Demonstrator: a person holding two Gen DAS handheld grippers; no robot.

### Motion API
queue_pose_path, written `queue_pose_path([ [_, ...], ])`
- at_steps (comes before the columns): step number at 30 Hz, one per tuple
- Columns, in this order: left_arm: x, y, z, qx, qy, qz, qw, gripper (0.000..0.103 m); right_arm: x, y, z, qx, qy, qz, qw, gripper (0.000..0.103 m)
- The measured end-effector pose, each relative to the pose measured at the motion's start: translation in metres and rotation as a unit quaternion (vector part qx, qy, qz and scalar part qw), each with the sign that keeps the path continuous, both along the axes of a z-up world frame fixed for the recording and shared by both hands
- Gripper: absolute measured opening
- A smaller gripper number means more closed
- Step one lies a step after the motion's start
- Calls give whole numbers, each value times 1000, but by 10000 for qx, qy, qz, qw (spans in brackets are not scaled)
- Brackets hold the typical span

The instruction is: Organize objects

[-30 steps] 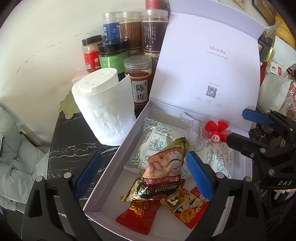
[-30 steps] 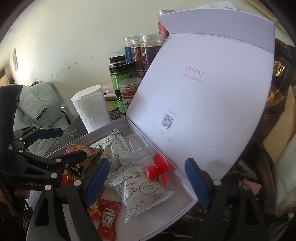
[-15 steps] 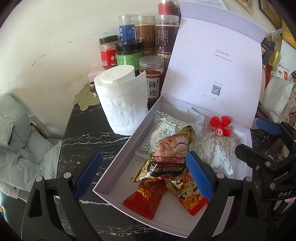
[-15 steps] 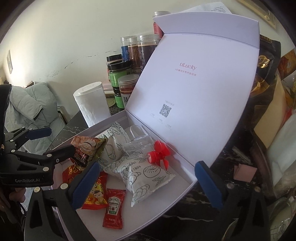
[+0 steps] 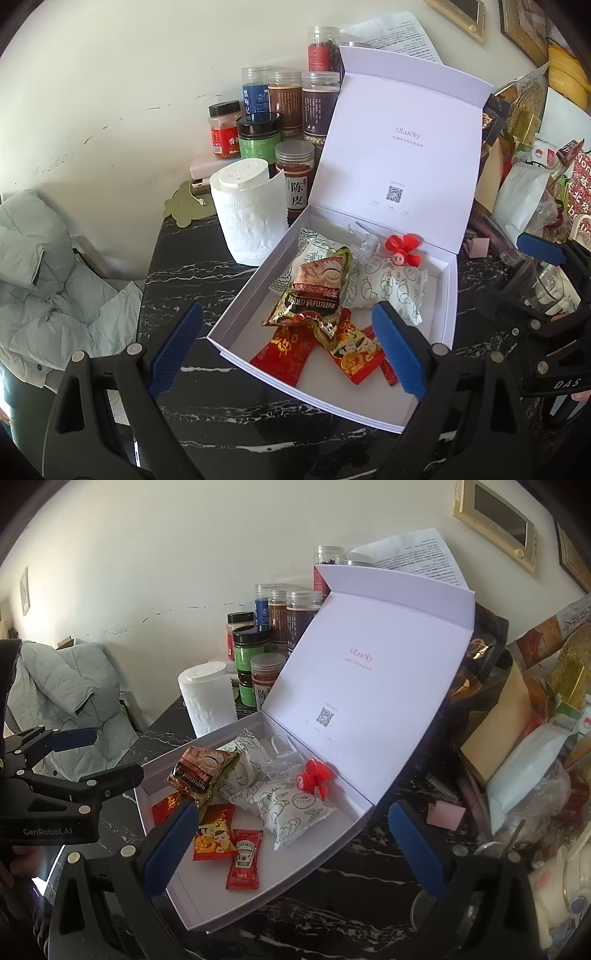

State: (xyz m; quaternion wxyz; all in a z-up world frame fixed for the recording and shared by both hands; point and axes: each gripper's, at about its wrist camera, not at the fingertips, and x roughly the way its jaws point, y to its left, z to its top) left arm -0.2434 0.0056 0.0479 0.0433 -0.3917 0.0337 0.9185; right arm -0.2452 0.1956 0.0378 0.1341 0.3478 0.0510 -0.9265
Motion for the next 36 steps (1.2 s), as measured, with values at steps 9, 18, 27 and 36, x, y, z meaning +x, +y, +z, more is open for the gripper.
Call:
queue_pose_path([
  [9, 49, 2, 33, -105, 301, -22, 9995, 93, 54, -1, 36, -11, 360, 79, 9993, 103],
  [18, 97, 9, 55, -197, 522, -16, 9984, 93, 104, 5, 53, 35, 550, 47, 9985, 103],
  [27, 141, 21, 63, -225, 685, -117, 9973, 93, 147, 16, 51, -32, 579, -58, 9983, 103],
  [36, 173, 28, 50, -214, 623, -69, 9978, 93, 179, 24, 34, -24, 596, -112, 9982, 103],
])
